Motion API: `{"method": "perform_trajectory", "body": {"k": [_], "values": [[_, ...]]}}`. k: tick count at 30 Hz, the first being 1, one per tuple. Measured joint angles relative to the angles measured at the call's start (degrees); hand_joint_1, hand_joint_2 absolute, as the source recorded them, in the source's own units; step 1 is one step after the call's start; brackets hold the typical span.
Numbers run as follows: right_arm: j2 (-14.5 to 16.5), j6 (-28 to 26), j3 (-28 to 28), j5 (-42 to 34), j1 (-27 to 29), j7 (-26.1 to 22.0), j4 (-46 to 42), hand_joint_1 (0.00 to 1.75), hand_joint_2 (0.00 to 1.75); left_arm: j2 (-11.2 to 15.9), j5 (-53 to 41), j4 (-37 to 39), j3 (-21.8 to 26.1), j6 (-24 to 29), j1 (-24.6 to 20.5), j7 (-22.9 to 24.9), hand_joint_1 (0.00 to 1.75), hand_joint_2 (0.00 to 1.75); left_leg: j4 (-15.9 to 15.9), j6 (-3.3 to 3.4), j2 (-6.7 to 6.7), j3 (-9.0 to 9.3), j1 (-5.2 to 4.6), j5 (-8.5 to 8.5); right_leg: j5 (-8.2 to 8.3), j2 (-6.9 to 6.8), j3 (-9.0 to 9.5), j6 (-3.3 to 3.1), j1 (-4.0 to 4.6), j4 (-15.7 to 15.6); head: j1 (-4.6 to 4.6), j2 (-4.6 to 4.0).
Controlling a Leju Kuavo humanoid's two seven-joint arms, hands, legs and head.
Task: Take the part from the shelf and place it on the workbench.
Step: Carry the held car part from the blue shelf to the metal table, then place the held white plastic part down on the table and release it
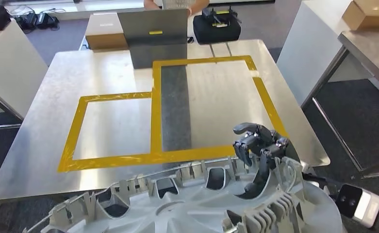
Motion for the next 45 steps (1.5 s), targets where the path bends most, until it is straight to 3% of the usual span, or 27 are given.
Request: {"method": "perform_trajectory", "body": {"k": [2,5,6,7,8,10,11,12,13,17,23,30,37,45], "values": [[0.1,0.1,0.0,-0.3,-0.4,0.0,0.0,1.75,1.75,0.0,0.0,0.0,0.1,-0.1,-0.2,0.1,0.0,1.75,3.8,-0.47,0.16,-1.46,0.06,-0.69,-0.64,-0.02,1.55,-0.77,-0.19,-0.3,-0.34,0.01],[0.1,0.0,0.2,-1.0,-1.3,0.0,0.3,1.75,1.75,-0.1,0.0,0.0,0.3,-0.1,-0.4,0.2,0.0,1.75,14.1,-0.95,0.28,-8.32,0.13,-4.89,-2.07,-0.06,3.21,-1.25,-0.14,-0.4,-0.81,0.02],[0.1,0.0,0.3,-1.3,-1.6,0.0,0.4,1.75,1.75,-0.1,0.0,0.0,0.4,-0.1,-0.4,0.2,0.0,1.75,15.6,-0.98,0.28,-10.05,0.12,-5.9,-2.55,-0.01,3.83,-1.29,-0.11,-0.4,-0.87,0.01],[0.1,-0.2,0.4,-1.6,-1.8,0.0,0.5,1.75,1.75,-0.1,0.0,0.0,0.4,0.0,-0.3,0.2,0.0,1.75,15.3,-0.98,0.28,-10.92,0.12,-5.71,-3.06,0.05,4.53,-1.29,-0.1,-0.4,-0.93,0.01],[0.1,-0.3,0.5,-1.8,-2.0,0.0,0.6,1.75,1.75,-0.1,0.0,0.0,0.4,0.0,-0.3,0.1,0.0,1.75,13.1,-0.94,0.3,-10.98,0.12,-3.98,-3.64,0.1,5.35,-1.23,-0.1,-0.3,-1.01,0.01],[0.1,-0.6,0.7,-2.0,-2.5,0.0,0.7,1.75,1.75,-0.1,0.0,0.0,0.5,0.1,-0.2,-0.1,0.0,1.75,5.8,-0.65,0.38,-9.9,0.07,2.25,-4.91,0.12,6.99,-0.93,-0.05,-0.2,-1.09,0.0],[0.1,-0.9,0.8,-1.8,-2.7,0.1,0.7,1.75,1.75,-0.1,0.0,0.0,0.6,0.2,-0.2,-0.3,0.0,1.75,3.0,-0.35,0.44,-9.37,-0.02,4.58,-5.47,0.14,7.49,-0.66,0.04,-0.2,-1.14,0.0],[0.1,-1.5,0.9,-1.3,-2.8,0.2,0.7,1.75,1.75,-0.1,0.0,0.0,0.7,0.2,-0.2,-0.4,0.0,1.75,1.5,-0.01,0.48,-9.1,-0.09,6.13,-5.93,0.17,7.74,-0.35,0.11,-0.1,-1.15,0.01],[0.1,-2.4,1.0,-0.4,-2.8,0.3,0.6,1.75,1.75,-0.1,-0.1,0.0,0.8,0.2,-0.1,-0.5,0.0,1.75,1.1,0.24,0.49,-9.04,-0.13,6.62,-6.29,0.19,7.8,-0.11,0.23,0.1,-1.15,0.01],[-0.1,-8.8,0.9,7.1,-1.8,0.1,-0.4,1.75,1.75,-0.1,-0.2,0.0,1.6,0.3,-0.1,-1.0,0.0,1.75,1.0,0.72,0.24,-8.91,-0.13,6.7,-6.44,0.13,7.94,-0.45,0.38,-0.3,-1.07,0.01],[-0.1,-20.4,0.2,20.9,3.3,0.0,-3.0,1.75,1.75,-0.3,-0.3,0.0,2.6,0.4,0.1,-1.7,0.0,1.75,1.0,1.36,0.14,-8.89,-0.17,6.18,-6.72,0.07,8.53,-0.14,0.37,-1.4,-0.97,0.0],[0.4,-27.8,-1.1,29.6,7.4,1.5,-4.1,1.75,1.75,-0.4,-0.8,-0.1,3.4,0.4,0.2,-1.8,0.0,1.75,1.0,1.47,0.18,-8.84,-0.25,6.23,-6.61,0.06,8.54,0.9,0.28,-1.6,-0.98,0.0],[0.7,-35.5,-3.3,38.0,11.8,4.0,-5.0,1.75,1.75,-0.4,-1.2,-0.2,4.4,0.3,0.2,-1.9,0.0,1.75,1.0,1.34,0.18,-8.75,-0.14,6.34,-6.61,0.04,8.54,0.91,0.33,-1.5,-0.98,0.01],[0.9,-40.5,-9.0,46.8,14.6,5.3,-5.0,1.75,1.75,-0.4,-2.1,-0.4,4.8,-0.3,0.1,-1.7,0.0,1.75,0.9,1.27,0.21,-8.72,-0.1,6.37,-6.63,0.06,8.53,0.89,0.38,-1.4,-0.98,0.01]]}}
